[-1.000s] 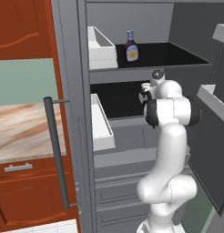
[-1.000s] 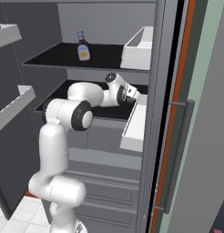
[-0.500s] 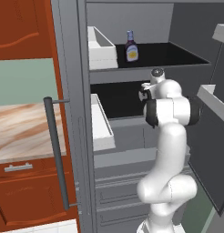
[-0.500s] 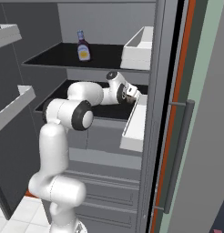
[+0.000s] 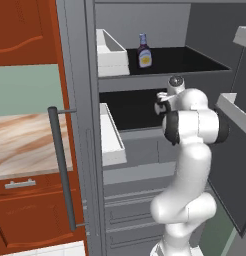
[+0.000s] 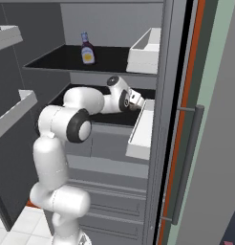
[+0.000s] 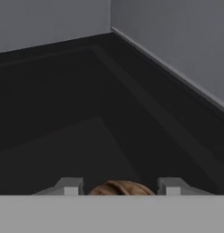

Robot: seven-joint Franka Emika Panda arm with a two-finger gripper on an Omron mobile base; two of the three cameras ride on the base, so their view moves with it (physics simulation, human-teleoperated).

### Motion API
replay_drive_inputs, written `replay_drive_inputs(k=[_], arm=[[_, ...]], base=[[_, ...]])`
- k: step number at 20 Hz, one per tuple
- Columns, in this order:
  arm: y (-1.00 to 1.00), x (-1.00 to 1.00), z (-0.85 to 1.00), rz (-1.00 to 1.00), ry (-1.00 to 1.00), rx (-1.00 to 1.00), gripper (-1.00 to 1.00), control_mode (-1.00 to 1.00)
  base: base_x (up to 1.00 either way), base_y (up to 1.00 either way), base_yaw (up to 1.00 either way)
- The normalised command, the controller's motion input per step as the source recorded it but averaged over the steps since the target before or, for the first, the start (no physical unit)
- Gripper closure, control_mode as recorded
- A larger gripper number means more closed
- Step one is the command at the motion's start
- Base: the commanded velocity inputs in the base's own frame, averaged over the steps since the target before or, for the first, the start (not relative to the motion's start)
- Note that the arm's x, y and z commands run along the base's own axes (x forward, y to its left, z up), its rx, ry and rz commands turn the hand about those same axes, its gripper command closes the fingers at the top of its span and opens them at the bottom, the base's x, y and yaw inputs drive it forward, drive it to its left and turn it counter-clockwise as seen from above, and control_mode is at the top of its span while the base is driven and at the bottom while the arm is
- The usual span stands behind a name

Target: Move the condiment bottle and walnut from the second highest shelf to the top shelf to make space. Then, place the pitcher from the counter on the cleared second highest shelf.

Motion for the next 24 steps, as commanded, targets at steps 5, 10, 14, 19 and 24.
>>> replay_drive_inputs(k=[5,10,14,19,24], arm=[[0.20,-0.87,0.28,0.00,-0.08,0.00,1.00,-1.00],[0.23,-0.73,0.64,0.01,-0.06,-0.05,1.00,-1.00],[0.23,-0.62,0.94,0.01,-0.08,-0.10,1.00,-1.00],[0.28,-0.53,0.98,0.01,-0.02,-0.09,1.00,-1.00],[0.23,-0.53,0.88,0.00,-0.03,-0.08,1.00,-1.00]], base=[[0.00,0.00,0.00],[0.00,0.00,0.00],[0.00,0.00,0.00],[0.00,0.00,0.00],[0.00,0.00,0.00]])
